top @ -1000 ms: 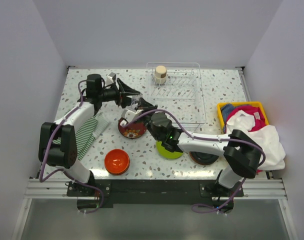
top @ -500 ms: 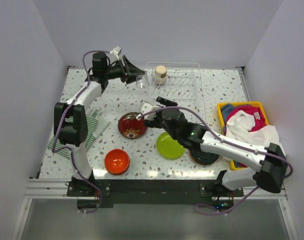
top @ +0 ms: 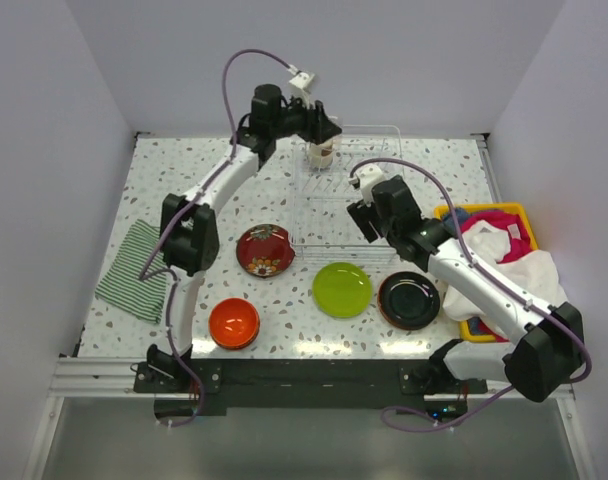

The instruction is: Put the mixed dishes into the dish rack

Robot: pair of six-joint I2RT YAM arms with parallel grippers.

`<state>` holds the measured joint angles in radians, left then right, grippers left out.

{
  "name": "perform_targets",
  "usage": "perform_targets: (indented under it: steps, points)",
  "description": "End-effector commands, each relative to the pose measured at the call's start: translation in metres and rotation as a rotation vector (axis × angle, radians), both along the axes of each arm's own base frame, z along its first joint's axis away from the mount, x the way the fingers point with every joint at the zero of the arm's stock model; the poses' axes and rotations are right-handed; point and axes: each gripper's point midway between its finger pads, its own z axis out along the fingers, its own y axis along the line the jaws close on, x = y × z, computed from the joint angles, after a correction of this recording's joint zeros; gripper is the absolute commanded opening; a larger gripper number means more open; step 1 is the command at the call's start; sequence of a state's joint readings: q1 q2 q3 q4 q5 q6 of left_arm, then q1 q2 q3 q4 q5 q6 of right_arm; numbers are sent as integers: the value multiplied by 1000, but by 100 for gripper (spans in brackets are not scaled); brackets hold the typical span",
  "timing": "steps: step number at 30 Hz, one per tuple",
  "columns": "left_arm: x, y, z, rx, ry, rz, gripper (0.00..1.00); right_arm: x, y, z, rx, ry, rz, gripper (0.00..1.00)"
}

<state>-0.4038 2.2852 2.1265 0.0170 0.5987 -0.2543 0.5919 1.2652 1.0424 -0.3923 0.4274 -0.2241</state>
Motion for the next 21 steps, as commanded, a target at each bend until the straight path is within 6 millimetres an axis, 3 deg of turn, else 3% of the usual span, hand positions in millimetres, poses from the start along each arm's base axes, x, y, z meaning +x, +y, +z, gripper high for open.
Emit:
perform_targets:
  steps: [1,3,4,6,7,9,10,12,13,14,16,18,21]
  points:
    - [20,-19,24,76,-425,87,0,5,-7,17,74,-19,-71,83]
    - [29,-22,27,62,-491,130,0,6,-10,17,75,-8,-88,83]
    - [33,-27,15,74,-509,137,0,6,-16,17,73,0,-107,83]
    - [41,-28,18,60,-576,184,0,6,-20,16,65,7,-122,83]
    - [45,-31,7,74,-594,189,0,5,-23,13,51,24,-128,83]
    - [50,-35,12,68,-642,202,0,5,-27,11,34,42,-138,83]
    - [54,-38,-1,78,-633,204,0,4,-28,10,27,61,-146,83]
    - [61,-38,2,71,-655,236,0,5,-31,11,28,72,-160,83]
    - [66,-40,-14,83,-645,232,0,6,-32,13,24,78,-163,83]
    - [68,-41,-10,75,-661,238,0,6,-32,13,22,78,-163,83]
    - [71,-45,-25,76,-656,231,0,8,-34,14,14,79,-168,83]
    - [71,-47,-23,61,-670,232,0,9,-37,13,7,86,-177,83]
    - [73,-54,-37,56,-670,229,0,9,-38,11,8,97,-181,83]
